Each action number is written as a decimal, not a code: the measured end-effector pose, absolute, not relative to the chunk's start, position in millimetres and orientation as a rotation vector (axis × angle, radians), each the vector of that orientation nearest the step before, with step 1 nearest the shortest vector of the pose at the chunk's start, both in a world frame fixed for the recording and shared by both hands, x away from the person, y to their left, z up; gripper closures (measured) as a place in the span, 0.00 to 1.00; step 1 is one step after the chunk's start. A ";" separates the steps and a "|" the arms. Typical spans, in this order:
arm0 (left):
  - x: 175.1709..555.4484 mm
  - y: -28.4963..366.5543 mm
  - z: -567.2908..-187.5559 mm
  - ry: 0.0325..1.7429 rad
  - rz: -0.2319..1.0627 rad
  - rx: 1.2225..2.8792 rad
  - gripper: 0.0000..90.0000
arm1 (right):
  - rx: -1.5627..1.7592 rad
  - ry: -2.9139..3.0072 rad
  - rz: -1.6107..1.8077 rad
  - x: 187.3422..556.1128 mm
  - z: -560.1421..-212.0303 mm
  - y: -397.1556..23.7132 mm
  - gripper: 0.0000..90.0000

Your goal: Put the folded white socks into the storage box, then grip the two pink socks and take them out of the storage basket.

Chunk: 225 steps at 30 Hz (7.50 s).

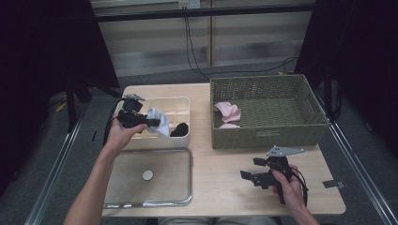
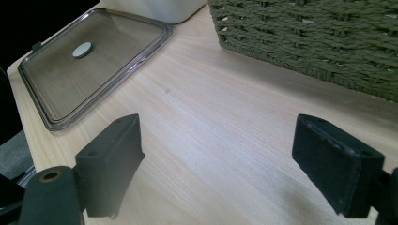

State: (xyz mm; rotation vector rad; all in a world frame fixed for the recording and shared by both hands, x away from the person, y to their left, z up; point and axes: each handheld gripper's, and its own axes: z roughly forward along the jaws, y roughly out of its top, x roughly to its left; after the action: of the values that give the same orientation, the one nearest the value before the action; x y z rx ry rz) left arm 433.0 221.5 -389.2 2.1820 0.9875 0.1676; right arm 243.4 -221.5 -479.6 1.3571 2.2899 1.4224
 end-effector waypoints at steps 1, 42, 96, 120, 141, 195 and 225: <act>434.3 220.3 -390.2 0.996 0.168 2.173 0.68 | 1.356 2.291 1.422 243.3 -479.6 -221.4 0.18; 442.1 185.7 -409.0 0.961 0.088 2.505 0.71 | 1.364 2.319 1.396 244.4 -482.2 -217.8 0.18; 453.8 181.9 -415.2 1.044 0.082 2.451 0.41 | 1.363 2.339 1.380 245.6 -483.6 -214.8 0.18; 463.0 163.1 -444.8 1.015 -0.022 2.585 0.77 | 1.369 2.335 1.384 242.2 -482.7 -217.0 0.18; 450.8 188.8 -435.0 1.021 0.048 2.372 0.50 | 1.377 2.334 1.381 245.2 -482.9 -216.5 0.18; 316.3 245.0 -427.8 0.916 0.150 2.032 0.38 | 1.317 2.337 1.458 254.5 -460.2 -221.4 0.44; 250.0 249.2 -453.9 0.889 0.129 1.977 0.32 | 1.200 2.331 1.430 343.5 -382.9 -222.5 0.61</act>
State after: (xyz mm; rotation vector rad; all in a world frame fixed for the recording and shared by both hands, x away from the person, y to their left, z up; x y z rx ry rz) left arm 250.0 249.2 -453.9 1.9772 0.8889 0.1291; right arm 343.5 -222.5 -382.9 1.1998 2.3313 1.4298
